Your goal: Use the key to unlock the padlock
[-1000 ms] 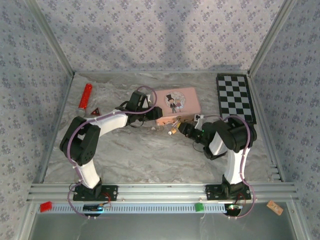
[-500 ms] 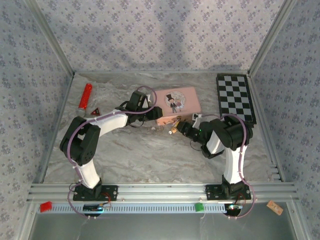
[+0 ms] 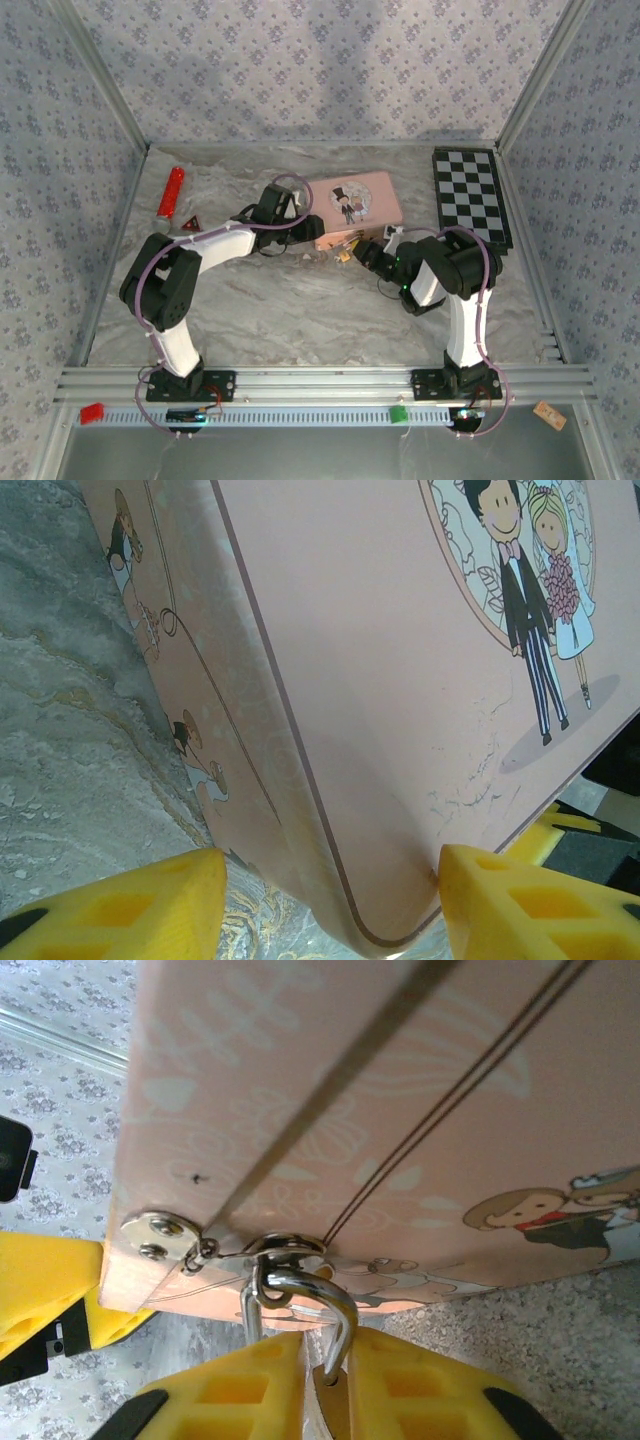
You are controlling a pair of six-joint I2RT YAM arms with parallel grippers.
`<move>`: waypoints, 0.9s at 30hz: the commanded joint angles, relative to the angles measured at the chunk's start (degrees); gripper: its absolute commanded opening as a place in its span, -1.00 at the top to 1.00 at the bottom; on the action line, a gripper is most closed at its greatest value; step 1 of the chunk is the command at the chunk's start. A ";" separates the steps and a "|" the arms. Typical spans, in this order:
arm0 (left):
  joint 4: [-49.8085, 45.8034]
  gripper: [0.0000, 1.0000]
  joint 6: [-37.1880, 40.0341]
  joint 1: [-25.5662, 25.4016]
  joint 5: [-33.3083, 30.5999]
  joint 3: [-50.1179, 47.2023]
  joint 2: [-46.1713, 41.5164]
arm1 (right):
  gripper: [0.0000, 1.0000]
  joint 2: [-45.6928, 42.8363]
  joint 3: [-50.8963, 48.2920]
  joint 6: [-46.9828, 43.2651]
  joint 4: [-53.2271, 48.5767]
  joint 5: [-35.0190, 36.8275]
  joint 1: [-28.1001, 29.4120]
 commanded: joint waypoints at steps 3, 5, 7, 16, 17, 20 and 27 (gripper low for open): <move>0.71 -0.17 -0.36 0.09 -0.78 -0.67 -1.98 | 0.71 1.70 -0.61 -0.54 -4.23 3.72 0.19; 0.63 -0.16 -0.46 0.08 -0.92 -0.69 -1.98 | 0.74 1.42 -1.06 -0.41 -4.14 4.38 0.23; 0.63 -0.16 -0.54 0.05 -1.08 -0.69 -2.05 | 0.77 0.90 -1.39 -0.48 -4.16 4.75 0.21; 0.36 -0.16 -0.63 0.03 -2.04 -0.89 -2.39 | 0.81 -0.72 -2.67 0.35 -4.15 5.83 -0.27; 0.36 -0.16 -0.63 0.08 -2.18 -0.97 -2.40 | 0.81 -0.72 -2.86 0.40 -4.15 6.04 -0.42; 0.45 -0.16 -0.89 0.00 -1.97 -0.98 -2.23 | 0.76 -0.45 -3.28 0.88 -4.18 6.64 -0.48; -0.25 -0.17 -0.89 -0.69 -2.18 0.08 -0.75 | 0.43 -0.92 -1.93 -1.11 -4.18 7.06 -0.08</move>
